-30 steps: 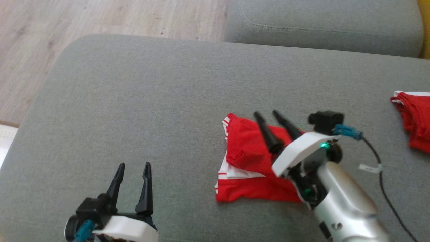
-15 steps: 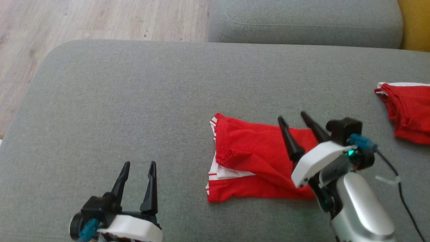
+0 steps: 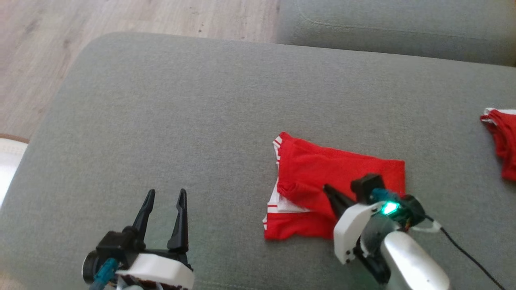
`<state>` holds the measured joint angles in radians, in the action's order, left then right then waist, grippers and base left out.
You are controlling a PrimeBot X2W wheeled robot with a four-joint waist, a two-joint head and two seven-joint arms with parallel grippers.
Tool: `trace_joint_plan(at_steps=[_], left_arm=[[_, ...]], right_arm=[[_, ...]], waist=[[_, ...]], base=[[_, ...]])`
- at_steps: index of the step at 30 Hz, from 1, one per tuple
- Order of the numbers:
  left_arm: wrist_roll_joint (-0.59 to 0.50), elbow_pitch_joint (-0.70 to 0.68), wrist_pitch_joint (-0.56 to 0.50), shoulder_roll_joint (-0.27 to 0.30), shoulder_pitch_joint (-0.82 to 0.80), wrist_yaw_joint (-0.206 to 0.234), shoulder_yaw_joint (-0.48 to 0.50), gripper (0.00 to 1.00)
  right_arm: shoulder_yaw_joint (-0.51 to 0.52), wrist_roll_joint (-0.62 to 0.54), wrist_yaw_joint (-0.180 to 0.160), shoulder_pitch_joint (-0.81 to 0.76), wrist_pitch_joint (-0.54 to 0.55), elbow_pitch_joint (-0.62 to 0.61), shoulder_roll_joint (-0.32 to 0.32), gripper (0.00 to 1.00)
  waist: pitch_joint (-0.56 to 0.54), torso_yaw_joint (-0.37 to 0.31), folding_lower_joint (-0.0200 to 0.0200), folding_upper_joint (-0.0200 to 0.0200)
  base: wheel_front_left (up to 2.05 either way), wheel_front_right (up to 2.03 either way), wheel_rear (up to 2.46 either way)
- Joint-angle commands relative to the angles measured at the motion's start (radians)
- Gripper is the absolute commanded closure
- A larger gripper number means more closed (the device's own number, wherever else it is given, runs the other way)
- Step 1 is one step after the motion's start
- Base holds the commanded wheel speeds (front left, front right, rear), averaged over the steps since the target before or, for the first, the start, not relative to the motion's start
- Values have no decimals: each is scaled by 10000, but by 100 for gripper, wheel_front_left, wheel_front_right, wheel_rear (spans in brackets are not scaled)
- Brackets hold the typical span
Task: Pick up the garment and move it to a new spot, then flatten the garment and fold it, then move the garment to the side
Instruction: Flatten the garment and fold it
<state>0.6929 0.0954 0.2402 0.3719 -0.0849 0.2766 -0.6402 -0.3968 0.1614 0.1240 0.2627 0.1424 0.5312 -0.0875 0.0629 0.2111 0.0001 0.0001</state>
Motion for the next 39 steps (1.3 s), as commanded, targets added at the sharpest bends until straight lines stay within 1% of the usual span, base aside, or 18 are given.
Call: trace_joint_plan(at_steps=[1,6,10,12,14,16,17,18,19,20,24,30,31,35,39], left_arm=[[-48,-191,127,136,-491,-37,452,0],[-52,-173,135,130,-423,-29,423,0],[-18,-185,141,164,-363,-5,468,0],[-7,-192,144,165,-344,21,489,0],[5,-182,146,175,-328,26,501,0],[14,-167,147,190,-308,37,512,0],[18,-160,144,197,-299,48,515,0],[28,-138,145,209,-289,51,533,0],[39,-122,147,212,-282,46,542,0],[46,-117,148,206,-271,53,548,0],[40,-129,149,148,-229,61,486,0],[42,-52,161,-29,-164,50,403,0],[42,-52,161,-29,-164,50,403,0],[68,43,187,-113,-48,-41,571,0],[-39,171,200,-115,71,-37,680,0]], right_arm=[[-464,150,67,472,-38,-248,5,100],[-1659,658,67,283,17,-250,-17,100],[-2423,1010,67,222,153,-196,-43,100],[-2525,1254,67,244,-15,-173,0,100],[-2389,1372,67,336,-345,-202,50,100],[-2063,1435,67,435,-684,-261,93,84],[-1859,1418,67,474,-850,-303,110,63],[-1609,1379,67,504,-1032,-360,125,52],[-1313,1329,67,509,-1224,-439,142,16],[-989,1267,67,503,-1412,-522,163,0],[190,785,67,260,-1911,-953,235,0],[1842,206,67,-689,-2162,-1962,343,0],[1842,206,67,-689,-2162,-1962,343,0],[2621,-121,67,-1539,-2224,-2867,366,0],[2950,108,67,-2396,-2165,-3579,370,0]], waist=[[-27,113,-1,-1],[-137,201,-1,-1],[-171,103,-1,-1],[-176,29,-1,-1],[-206,-59,-1,-1],[-278,-169,-1,-1],[-322,-222,-1,-1],[-385,-293,-1,-1],[-435,-350,-1,-1],[-492,-426,-1,-1],[-691,-704,-1,-1],[-904,-1109,-1,-1],[-904,-1109,-1,-1],[-1014,-1339,-1,-1],[-1078,-1484,-1,-1]], base=[[0,0,0],[0,0,0],[0,0,0],[0,0,0],[0,0,0],[0,0,0],[0,0,0],[0,0,0],[0,0,0],[0,0,0],[0,0,0],[0,0,0],[0,0,0],[0,0,0],[0,0,0]])
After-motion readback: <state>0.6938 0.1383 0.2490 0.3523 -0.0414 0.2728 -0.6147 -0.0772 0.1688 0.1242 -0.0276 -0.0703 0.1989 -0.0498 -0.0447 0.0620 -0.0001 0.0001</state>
